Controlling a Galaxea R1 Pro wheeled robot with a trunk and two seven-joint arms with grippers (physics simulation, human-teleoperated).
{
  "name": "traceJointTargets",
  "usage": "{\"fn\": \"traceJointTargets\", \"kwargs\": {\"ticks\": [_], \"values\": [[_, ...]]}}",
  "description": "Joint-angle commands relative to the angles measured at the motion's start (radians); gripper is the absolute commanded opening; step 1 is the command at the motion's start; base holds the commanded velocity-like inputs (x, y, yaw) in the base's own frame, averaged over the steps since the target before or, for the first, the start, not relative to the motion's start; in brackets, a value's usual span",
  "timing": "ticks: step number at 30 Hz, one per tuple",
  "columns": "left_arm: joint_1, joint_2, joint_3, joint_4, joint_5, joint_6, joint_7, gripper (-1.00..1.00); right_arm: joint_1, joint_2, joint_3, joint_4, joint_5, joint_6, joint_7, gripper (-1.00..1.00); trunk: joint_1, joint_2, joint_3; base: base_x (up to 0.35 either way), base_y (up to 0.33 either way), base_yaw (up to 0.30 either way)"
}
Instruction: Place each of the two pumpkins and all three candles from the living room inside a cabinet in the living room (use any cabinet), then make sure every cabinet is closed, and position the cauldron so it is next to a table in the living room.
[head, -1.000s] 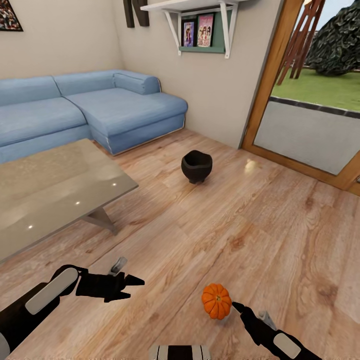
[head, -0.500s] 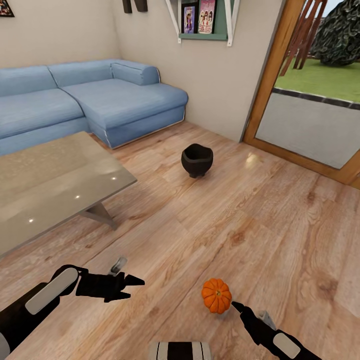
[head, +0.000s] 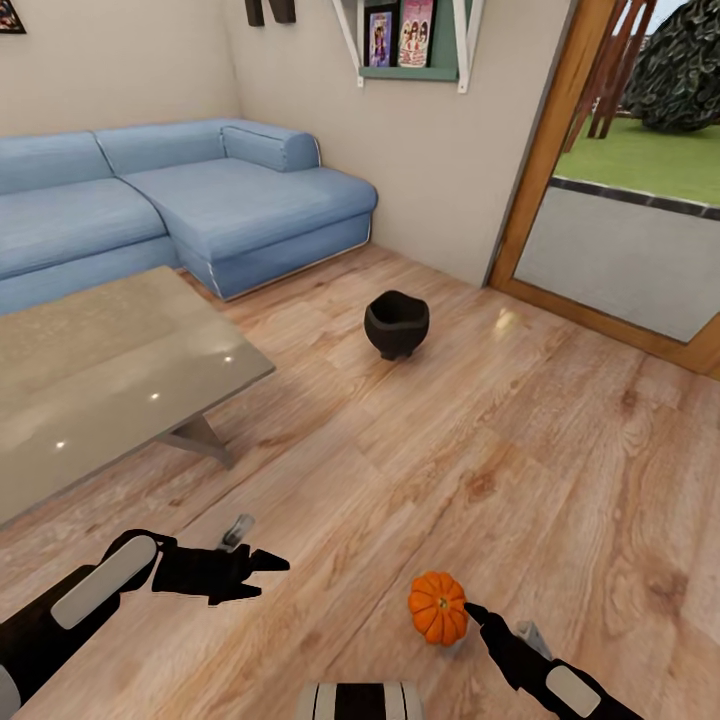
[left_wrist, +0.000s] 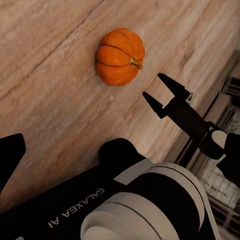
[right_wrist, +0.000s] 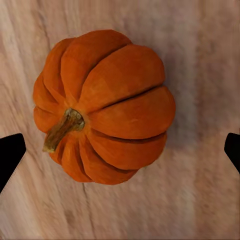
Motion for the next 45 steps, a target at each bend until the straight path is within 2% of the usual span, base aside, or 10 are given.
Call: {"fn": "traceJointTargets", "kwargs": {"ticks": [1,14,31,33,35,38,39,40,43,45], "values": [[-0.001,0.0,-0.002,0.0,-0.009,0.0,-0.01,1.0,0.0,-0.001,0.006,0.0,-0.009,0.003,0.002,1.0,0.0,0.0,-0.001,0.059,0.005,0.0],[-0.001,0.0,-0.002,0.0,-0.008,0.0,-0.012,1.0,0.0,0.0,0.006,0.002,-0.01,0.003,-0.008,1.0,0.0,0.0,-0.001,0.083,0.001,0.0],[-0.001,0.006,0.002,0.0,0.003,0.002,-0.016,1.0,0.0,0.0,0.007,0.002,-0.01,0.002,-0.01,1.0,0.008,-0.004,-0.066,0.0,0.0,0.0],[-0.001,0.019,0.001,-0.009,0.008,0.005,-0.017,1.0,0.0,0.0,0.008,0.002,-0.01,0.002,-0.009,1.0,0.009,-0.005,-0.074,0.0,0.0,0.0],[-0.001,0.044,0.0,-0.04,0.024,0.007,-0.03,1.0,0.0,0.0,0.009,0.001,-0.01,0.002,-0.009,1.0,0.009,-0.005,-0.082,0.0,0.0,0.0],[0.022,0.107,-0.004,-0.131,0.06,0.009,-0.099,1.0,0.0,0.0,0.01,0.001,-0.01,0.002,-0.009,1.0,0.01,-0.006,-0.09,0.0,0.0,0.0],[0.028,0.117,-0.004,-0.146,0.063,0.009,-0.111,1.0,0.0,0.0,0.011,0.001,-0.01,0.002,-0.009,1.0,0.01,-0.006,-0.09,0.0,0.0,0.0],[0.042,0.139,-0.004,-0.183,0.07,0.009,-0.143,1.0,0.0,0.0,0.011,0.001,-0.01,0.002,-0.009,1.0,0.01,-0.006,-0.09,0.0,0.0,0.0],[0.054,0.159,-0.005,-0.219,0.076,0.009,-0.174,1.0,0.0,0.0,0.012,0.0,-0.01,0.0,-0.007,1.0,0.011,-0.006,-0.094,0.0,0.0,0.0],[0.057,0.163,-0.005,-0.241,0.078,0.009,-0.18,1.0,0.0,-0.001,0.013,0.0,-0.01,-0.001,-0.001,1.0,0.012,-0.006,-0.101,0.0,0.0,0.0]]}}
